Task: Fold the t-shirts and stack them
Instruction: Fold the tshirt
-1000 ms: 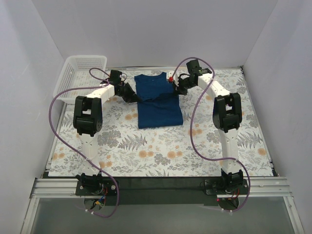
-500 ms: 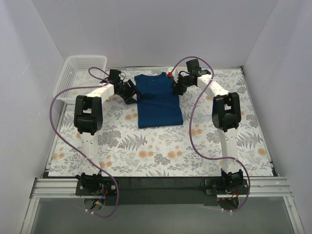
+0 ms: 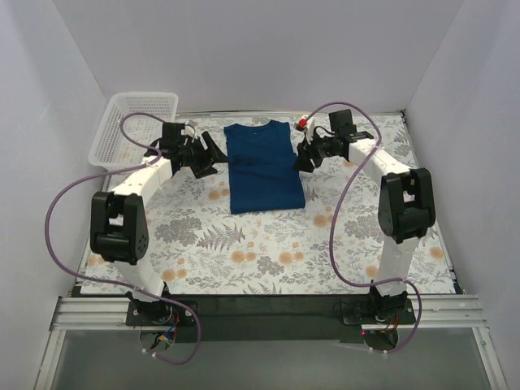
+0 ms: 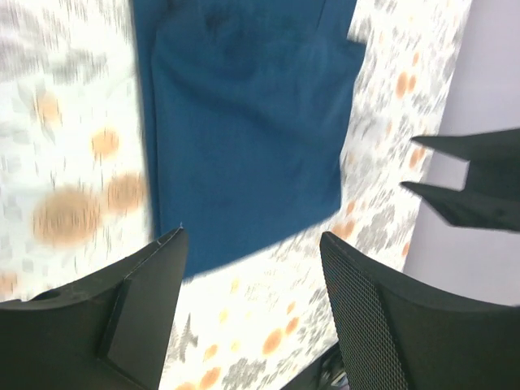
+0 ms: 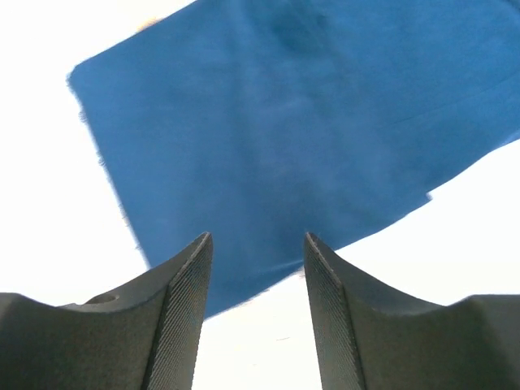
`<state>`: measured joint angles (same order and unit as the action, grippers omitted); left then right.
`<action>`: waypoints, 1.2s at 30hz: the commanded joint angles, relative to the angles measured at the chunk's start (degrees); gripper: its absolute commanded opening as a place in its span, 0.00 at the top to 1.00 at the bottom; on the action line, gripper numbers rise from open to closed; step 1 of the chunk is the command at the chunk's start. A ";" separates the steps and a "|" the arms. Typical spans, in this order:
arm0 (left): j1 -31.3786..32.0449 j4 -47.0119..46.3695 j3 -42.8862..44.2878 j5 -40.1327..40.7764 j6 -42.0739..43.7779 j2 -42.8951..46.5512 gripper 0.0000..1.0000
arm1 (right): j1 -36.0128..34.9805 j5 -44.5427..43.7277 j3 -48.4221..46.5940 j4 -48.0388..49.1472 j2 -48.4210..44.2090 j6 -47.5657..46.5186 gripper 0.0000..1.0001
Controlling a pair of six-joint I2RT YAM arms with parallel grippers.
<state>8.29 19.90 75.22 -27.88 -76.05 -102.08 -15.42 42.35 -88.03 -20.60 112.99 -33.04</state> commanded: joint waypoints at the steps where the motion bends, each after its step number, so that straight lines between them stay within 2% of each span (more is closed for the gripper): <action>1: 2.51 -1.26 -10.25 0.54 3.54 8.73 0.39 | 0.21 3.89 9.06 1.00 -6.37 8.42 0.52; 2: 3.73 -1.53 -14.79 2.02 3.54 10.57 0.39 | 0.21 3.10 10.76 1.09 -8.38 9.65 0.53; 6: 6.64 -4.43 -22.11 5.28 3.01 16.64 0.40 | 0.83 -1.38 17.44 1.61 -11.21 17.90 0.52; 9: 8.05 -7.33 -23.89 5.90 2.31 16.83 0.41 | 1.09 -1.91 20.96 2.58 -11.47 21.86 0.51; 12: 8.93 -8.74 -23.63 7.74 2.92 14.90 0.42 | 1.53 -4.37 23.25 4.68 -11.30 23.89 0.51; 20: 9.81 -9.62 -20.21 9.86 5.56 7.61 0.47 | 2.32 -2.19 23.78 5.57 -7.35 26.79 0.51; 25: 10.16 -9.71 -18.89 10.04 6.18 6.28 0.48 | 2.50 -0.34 23.26 5.57 -6.29 27.41 0.52; 29: 10.34 -9.62 -18.09 9.16 6.44 5.58 0.53 | 2.50 0.72 23.25 5.66 -6.03 27.85 0.53; 36: 10.60 -9.00 -19.76 8.19 6.88 5.75 0.55 | 3.03 2.30 22.90 5.75 -4.97 28.47 0.54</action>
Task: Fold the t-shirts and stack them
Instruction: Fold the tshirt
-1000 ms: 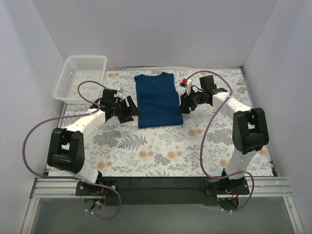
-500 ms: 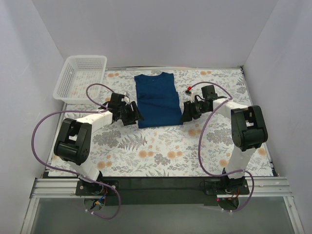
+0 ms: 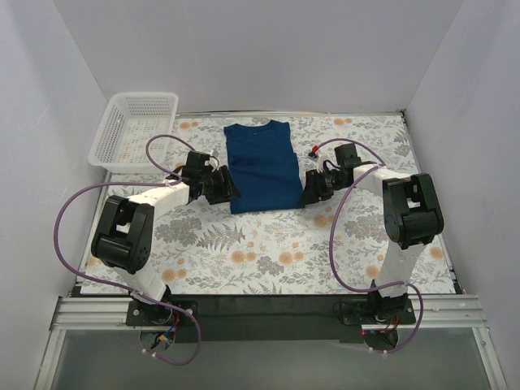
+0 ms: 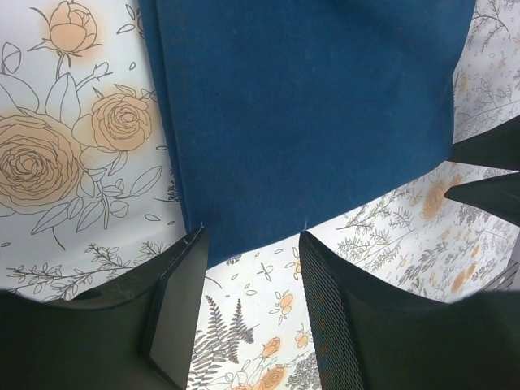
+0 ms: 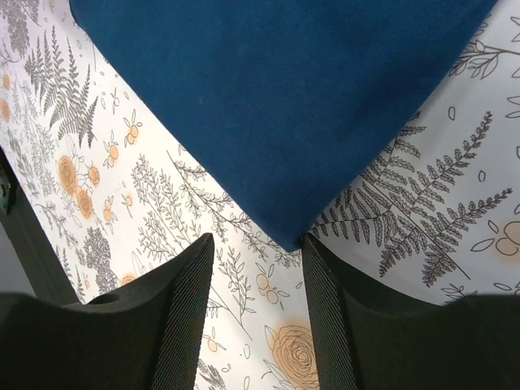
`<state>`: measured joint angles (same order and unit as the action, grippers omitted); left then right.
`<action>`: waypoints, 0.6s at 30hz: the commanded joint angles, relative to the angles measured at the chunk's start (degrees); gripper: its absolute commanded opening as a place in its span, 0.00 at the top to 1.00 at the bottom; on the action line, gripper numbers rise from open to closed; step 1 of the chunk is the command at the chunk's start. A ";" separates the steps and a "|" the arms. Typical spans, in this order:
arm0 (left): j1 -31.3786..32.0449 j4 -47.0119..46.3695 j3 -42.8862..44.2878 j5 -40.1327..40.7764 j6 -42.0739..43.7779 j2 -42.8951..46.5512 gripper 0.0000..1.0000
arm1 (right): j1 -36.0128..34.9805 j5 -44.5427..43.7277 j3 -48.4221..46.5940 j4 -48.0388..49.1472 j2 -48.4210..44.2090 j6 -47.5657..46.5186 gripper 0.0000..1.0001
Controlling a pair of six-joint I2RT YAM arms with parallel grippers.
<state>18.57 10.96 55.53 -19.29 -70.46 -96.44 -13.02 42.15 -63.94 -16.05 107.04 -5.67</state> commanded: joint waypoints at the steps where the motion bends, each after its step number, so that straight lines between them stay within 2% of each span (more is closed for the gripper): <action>1: 0.33 0.29 -0.59 0.47 1.46 0.29 0.55 | 0.62 2.58 -1.18 1.20 1.15 1.19 0.54; 9: 0.42 1.25 -0.86 2.24 2.16 1.00 0.54 | 0.71 3.20 -1.71 1.20 2.20 1.63 0.55; 18: 0.86 1.34 -0.33 0.74 2.25 -0.76 0.56 | 1.24 4.17 -2.15 1.29 2.47 1.89 0.57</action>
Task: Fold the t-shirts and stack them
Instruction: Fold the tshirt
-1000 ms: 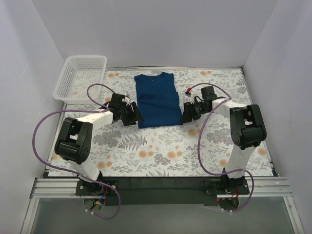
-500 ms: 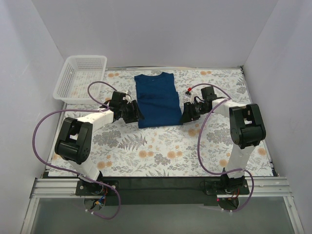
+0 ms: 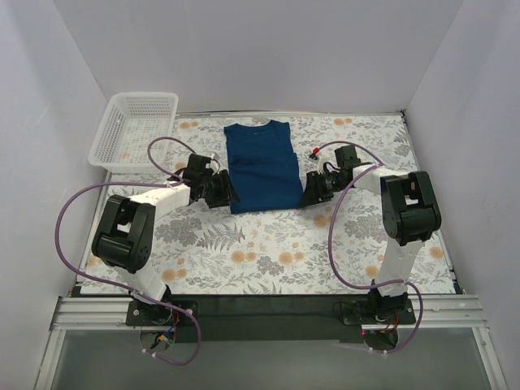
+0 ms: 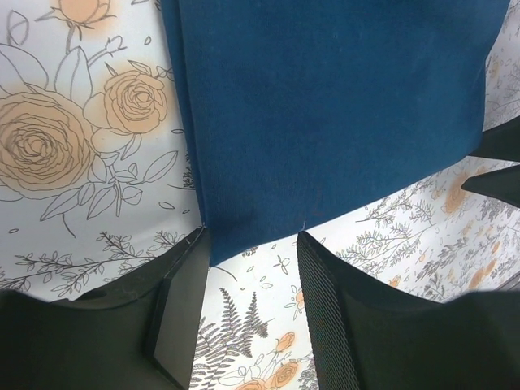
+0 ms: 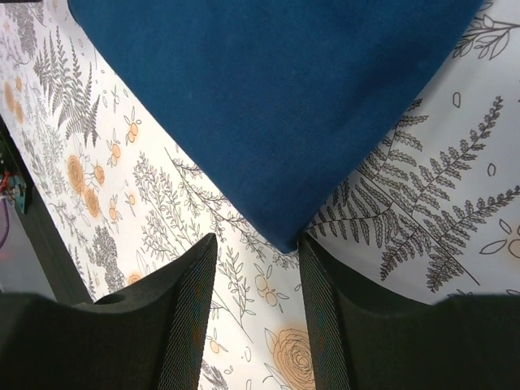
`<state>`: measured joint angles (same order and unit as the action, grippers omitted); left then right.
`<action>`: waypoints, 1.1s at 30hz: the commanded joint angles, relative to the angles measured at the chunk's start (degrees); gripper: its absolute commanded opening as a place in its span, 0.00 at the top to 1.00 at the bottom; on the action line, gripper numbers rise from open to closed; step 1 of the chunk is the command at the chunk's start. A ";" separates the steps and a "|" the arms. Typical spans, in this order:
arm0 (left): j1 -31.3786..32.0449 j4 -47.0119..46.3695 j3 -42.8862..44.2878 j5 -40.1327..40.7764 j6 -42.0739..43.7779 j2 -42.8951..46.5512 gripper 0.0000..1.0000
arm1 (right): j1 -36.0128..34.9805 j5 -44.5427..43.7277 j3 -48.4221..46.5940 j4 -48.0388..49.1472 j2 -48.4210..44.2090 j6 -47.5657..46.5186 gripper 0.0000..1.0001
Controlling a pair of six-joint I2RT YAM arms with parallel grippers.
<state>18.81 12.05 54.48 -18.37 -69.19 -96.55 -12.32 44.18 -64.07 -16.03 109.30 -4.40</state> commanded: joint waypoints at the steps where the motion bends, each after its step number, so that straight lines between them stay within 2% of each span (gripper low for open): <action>1: 0.62 0.25 0.63 -0.35 0.99 -0.92 0.56 | 0.63 2.48 -2.11 1.27 0.22 0.80 0.57; 11: 0.88 -0.19 0.72 -2.72 0.81 -1.80 0.66 | 0.80 5.30 -2.81 1.53 1.18 1.86 0.56; 14: 0.97 -0.45 0.63 -3.34 0.72 -1.97 0.72 | 0.80 5.30 -2.90 1.53 1.45 2.03 0.60; 17: 0.97 -0.80 0.37 -3.95 0.63 -1.80 0.83 | 0.89 5.12 -2.90 1.53 1.62 1.86 0.66; 18: 0.97 -0.89 0.19 -4.13 0.55 -1.80 0.86 | 0.89 5.12 -2.73 1.53 1.62 1.77 0.72; 19: 0.97 -1.07 0.02 -4.22 0.55 -1.71 0.96 | 0.89 5.12 -2.64 1.53 1.54 1.68 0.76; 20: 0.97 -1.15 -0.42 -4.39 0.46 -1.53 1.00 | 0.89 5.21 -2.64 1.53 1.45 1.68 0.81; 21: 0.97 -1.42 -0.60 -4.57 0.46 -1.10 1.00 | 0.98 5.21 -2.46 1.53 1.36 1.59 0.92; 23: 0.97 -1.59 -1.56 -5.09 0.46 -0.48 1.00 | 1.33 5.30 -1.76 1.53 1.10 1.42 0.99; 33: 0.97 -5.98 -11.58 -9.40 -1.29 8.13 1.00 | 2.91 6.79 5.36 -2.24 -4.00 -6.40 0.99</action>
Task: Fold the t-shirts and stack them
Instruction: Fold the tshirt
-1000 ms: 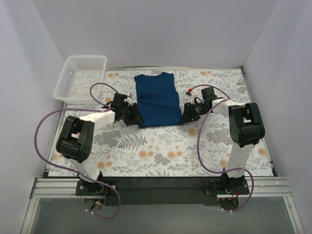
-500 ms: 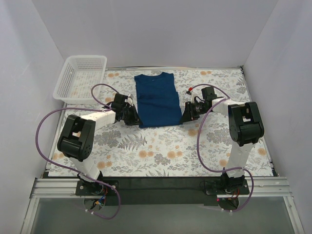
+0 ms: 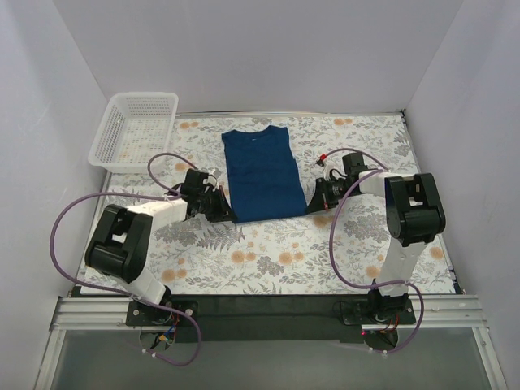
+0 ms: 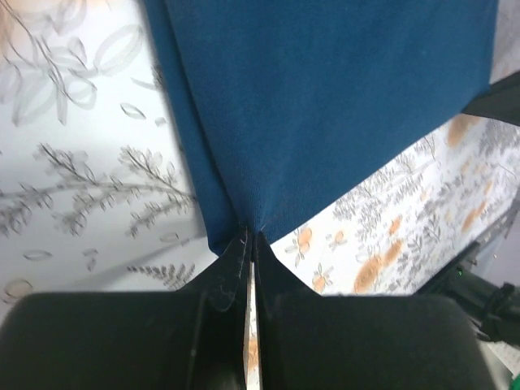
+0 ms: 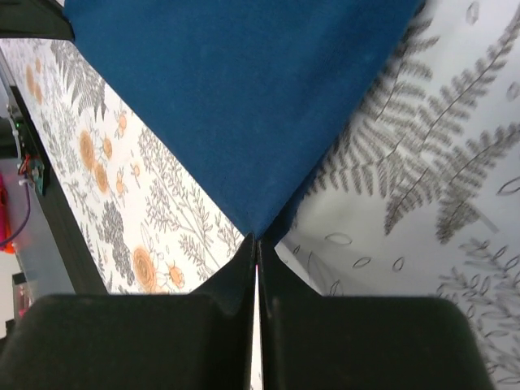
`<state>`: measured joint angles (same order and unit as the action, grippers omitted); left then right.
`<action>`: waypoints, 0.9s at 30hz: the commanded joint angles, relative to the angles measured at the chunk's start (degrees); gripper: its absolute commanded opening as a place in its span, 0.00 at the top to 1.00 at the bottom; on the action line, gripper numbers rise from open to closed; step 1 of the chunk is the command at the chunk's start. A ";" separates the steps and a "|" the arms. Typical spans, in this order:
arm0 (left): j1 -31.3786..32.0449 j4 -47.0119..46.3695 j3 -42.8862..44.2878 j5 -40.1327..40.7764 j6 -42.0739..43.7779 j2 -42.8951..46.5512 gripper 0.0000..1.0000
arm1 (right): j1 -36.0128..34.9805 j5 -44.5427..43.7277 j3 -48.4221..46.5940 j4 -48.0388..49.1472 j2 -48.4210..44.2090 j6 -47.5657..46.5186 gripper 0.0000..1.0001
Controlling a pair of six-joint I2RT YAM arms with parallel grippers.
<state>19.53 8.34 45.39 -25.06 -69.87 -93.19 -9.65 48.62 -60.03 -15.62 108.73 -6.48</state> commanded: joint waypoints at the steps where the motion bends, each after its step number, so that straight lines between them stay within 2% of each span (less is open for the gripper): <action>1: 0.33 -2.62 -4.50 -3.15 -0.80 5.55 1.00 | 0.25 2.53 1.75 -3.19 -3.43 -4.94 0.99; 10: 1.74 -4.12 -10.40 -5.88 -4.04 8.81 1.00 | 0.33 3.76 5.45 -8.11 -5.19 -11.09 0.99; 13: 2.44 -4.38 -11.98 -6.32 -4.75 10.74 0.98 | 0.33 3.67 6.15 -8.90 -6.51 -12.24 0.94; 17: 2.71 -3.86 -13.92 -6.06 -6.59 15.04 0.75 | 0.33 3.85 5.98 -8.99 -8.00 -12.42 0.84; 19: 2.62 -3.24 -14.97 -4.75 -7.47 17.76 0.64 | 0.42 3.85 5.28 -8.91 -7.92 -12.24 0.72; 24: 2.62 -2.54 -13.40 -1.85 -8.62 17.78 0.56 | 0.33 4.64 2.90 -8.73 -5.46 -11.10 0.67; 27: 2.62 -3.41 -12.17 -1.40 -9.23 14.71 0.56 | 0.33 4.55 1.41 -8.73 -4.32 -10.48 0.66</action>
<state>21.98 5.23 31.07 -28.34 -78.15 -76.75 -9.47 51.42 -55.70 -24.08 103.13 -17.54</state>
